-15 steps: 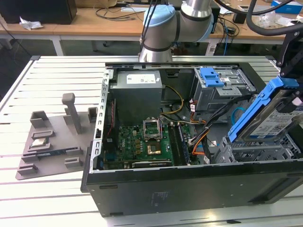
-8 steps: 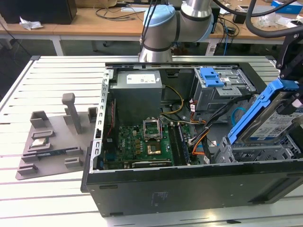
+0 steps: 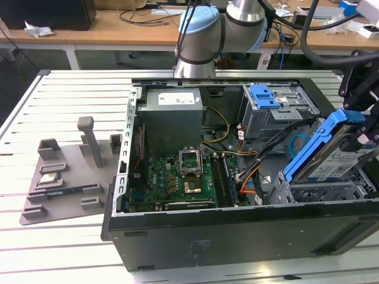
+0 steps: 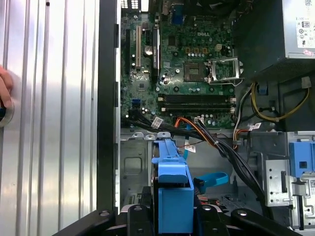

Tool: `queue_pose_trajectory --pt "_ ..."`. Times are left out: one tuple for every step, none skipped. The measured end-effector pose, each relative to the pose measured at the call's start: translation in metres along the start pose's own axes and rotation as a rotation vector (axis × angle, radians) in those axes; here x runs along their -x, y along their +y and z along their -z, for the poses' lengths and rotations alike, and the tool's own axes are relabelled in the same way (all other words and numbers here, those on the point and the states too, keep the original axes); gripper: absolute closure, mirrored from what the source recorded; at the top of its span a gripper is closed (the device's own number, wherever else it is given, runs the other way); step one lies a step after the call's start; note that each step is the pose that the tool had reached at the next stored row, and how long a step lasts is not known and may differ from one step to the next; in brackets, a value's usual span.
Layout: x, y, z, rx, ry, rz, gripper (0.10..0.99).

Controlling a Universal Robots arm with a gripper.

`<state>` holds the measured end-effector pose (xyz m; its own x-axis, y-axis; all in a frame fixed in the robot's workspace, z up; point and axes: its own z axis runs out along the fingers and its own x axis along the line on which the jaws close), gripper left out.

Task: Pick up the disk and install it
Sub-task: 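Insert the disk into the insertion slot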

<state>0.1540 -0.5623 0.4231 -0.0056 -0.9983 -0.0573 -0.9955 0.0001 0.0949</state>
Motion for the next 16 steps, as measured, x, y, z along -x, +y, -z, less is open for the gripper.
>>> queue_pose_trajectory --pt "-0.0001 -0.0002 -0.0016 0.0 0.0001 0.0 0.722" --pt "-0.0002 -0.0003 -0.0035 0.0 0.0002 0.0 0.722" --pt "-0.0004 -0.0006 -0.0067 0.0 0.0001 0.0 0.722" --pt "-0.0006 -0.0011 -0.011 0.0 0.0003 0.0 0.722" --pt "-0.0008 -0.0014 -0.0149 0.0 0.0002 0.0 0.722" --pt "-0.001 -0.0017 -0.0181 0.0 0.0002 0.0 0.722" --pt "-0.0011 -0.0019 -0.0204 0.0 0.0003 0.0 0.722" --pt "-0.0012 -0.0019 -0.0204 0.0 0.0004 0.0 0.722" --pt "-0.0012 -0.0019 -0.0205 0.0 0.0004 0.0 0.722" --pt "-0.0012 -0.002 -0.0206 0.0 0.0003 0.0 0.722" --pt "-0.0012 -0.002 -0.0207 0.0 0.0002 0.0 0.71" --pt "-0.0012 -0.002 -0.0207 0.0 0.0002 0.0 0.643" --pt "-0.0012 -0.002 -0.0209 0.0 0.0 0.0 0.643" --pt "-0.0012 -0.002 -0.0209 0.0 0.0001 0.0 0.643" --pt "-0.0012 -0.002 -0.0209 0.0 0.0002 0.0 0.659" --pt "-0.0012 -0.002 -0.021 0.0 0.0003 0.0 0.725"
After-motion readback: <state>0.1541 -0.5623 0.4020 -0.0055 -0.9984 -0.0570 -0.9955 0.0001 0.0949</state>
